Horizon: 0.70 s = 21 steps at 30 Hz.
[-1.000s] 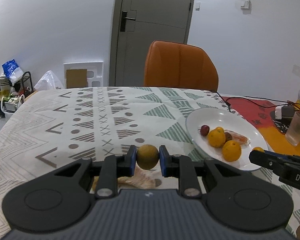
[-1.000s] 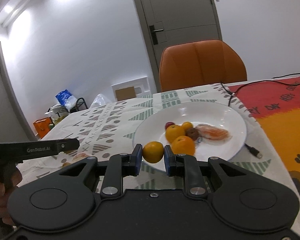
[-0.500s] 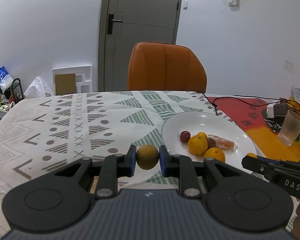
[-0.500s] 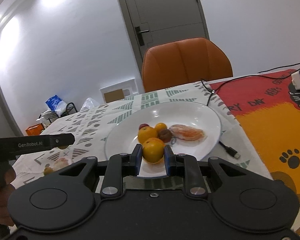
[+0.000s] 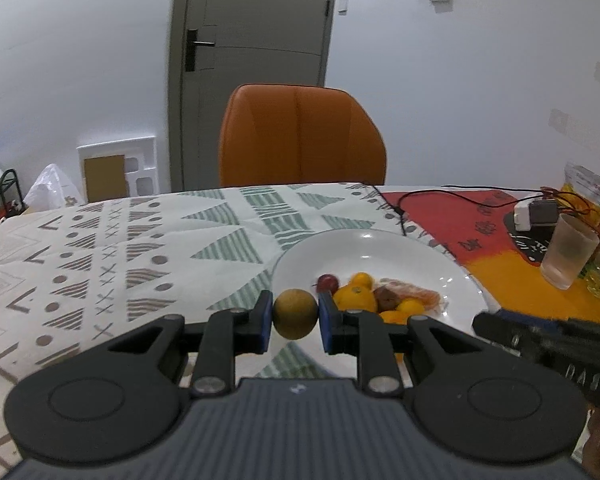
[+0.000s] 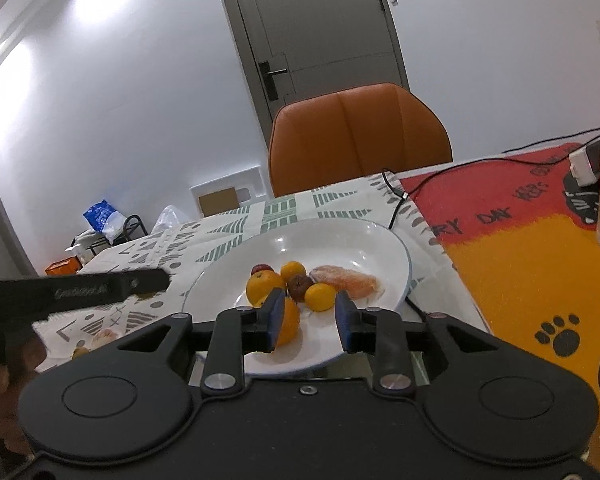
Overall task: Organize fruits
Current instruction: 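Lower the yellow-brown fruit into the plate with the left gripper while the right gripper releases the tangerine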
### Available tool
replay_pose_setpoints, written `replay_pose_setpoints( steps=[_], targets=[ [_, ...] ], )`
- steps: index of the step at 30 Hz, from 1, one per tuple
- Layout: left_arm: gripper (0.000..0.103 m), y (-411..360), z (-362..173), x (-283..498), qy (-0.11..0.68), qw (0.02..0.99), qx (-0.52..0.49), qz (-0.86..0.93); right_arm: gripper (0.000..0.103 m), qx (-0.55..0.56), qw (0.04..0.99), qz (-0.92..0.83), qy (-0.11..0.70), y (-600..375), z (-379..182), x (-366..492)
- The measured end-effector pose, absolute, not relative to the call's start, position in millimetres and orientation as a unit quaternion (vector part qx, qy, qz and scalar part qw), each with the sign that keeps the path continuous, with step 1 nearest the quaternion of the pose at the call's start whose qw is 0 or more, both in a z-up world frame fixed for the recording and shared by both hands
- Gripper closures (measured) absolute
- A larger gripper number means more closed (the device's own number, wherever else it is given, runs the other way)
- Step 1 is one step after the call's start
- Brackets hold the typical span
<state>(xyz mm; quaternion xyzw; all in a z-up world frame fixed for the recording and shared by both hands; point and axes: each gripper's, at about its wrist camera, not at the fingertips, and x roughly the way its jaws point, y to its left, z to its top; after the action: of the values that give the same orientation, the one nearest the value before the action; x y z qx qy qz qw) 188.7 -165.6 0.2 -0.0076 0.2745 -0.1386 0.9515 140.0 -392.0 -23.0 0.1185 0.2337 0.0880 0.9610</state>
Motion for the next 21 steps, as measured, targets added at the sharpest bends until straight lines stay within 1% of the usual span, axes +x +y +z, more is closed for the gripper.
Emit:
replay_pose_setpoints(
  steps=[3,8,13,15,17,18,20,21],
  targets=[
    [0.081,-174.2,2.8,191.8,0.268,0.951,-0.003,-0.151,0.073,0.119,0.960,0.089,0.239,-390.9,-24.5,135.8],
    [0.080,-183.2,8.5,192.6,0.258,0.953,0.009,-0.161,0.070,0.121,0.960,0.088,0.236,-389.8,-22.3,130.6],
    [0.076,-177.3,11.7,188.4,0.255,0.956,0.010,-0.147,0.069,0.125,0.959,0.090,0.239,-386.7,-23.6,131.6],
    [0.070,-171.4,11.8,187.9,0.260,0.956,0.008,-0.137,0.066,0.124,0.959,0.094,0.238,-384.4,-23.1,132.2],
    [0.061,-164.7,12.8,185.9,0.259,0.958,0.007,-0.127,0.064,0.125,0.959,0.098,0.235,-381.6,-22.4,131.6],
    [0.058,-161.3,13.7,184.5,0.257,0.959,0.007,-0.122,0.062,0.126,0.959,0.099,0.234,-379.9,-22.2,131.0],
    [0.046,-154.5,16.1,181.4,0.255,0.960,0.009,-0.111,0.061,0.130,0.958,0.100,0.234,-377.3,-22.0,131.4],
    [0.043,-150.6,17.5,179.7,0.254,0.961,0.010,-0.105,0.060,0.131,0.958,0.101,0.234,-376.1,-21.8,131.9]
  ],
)
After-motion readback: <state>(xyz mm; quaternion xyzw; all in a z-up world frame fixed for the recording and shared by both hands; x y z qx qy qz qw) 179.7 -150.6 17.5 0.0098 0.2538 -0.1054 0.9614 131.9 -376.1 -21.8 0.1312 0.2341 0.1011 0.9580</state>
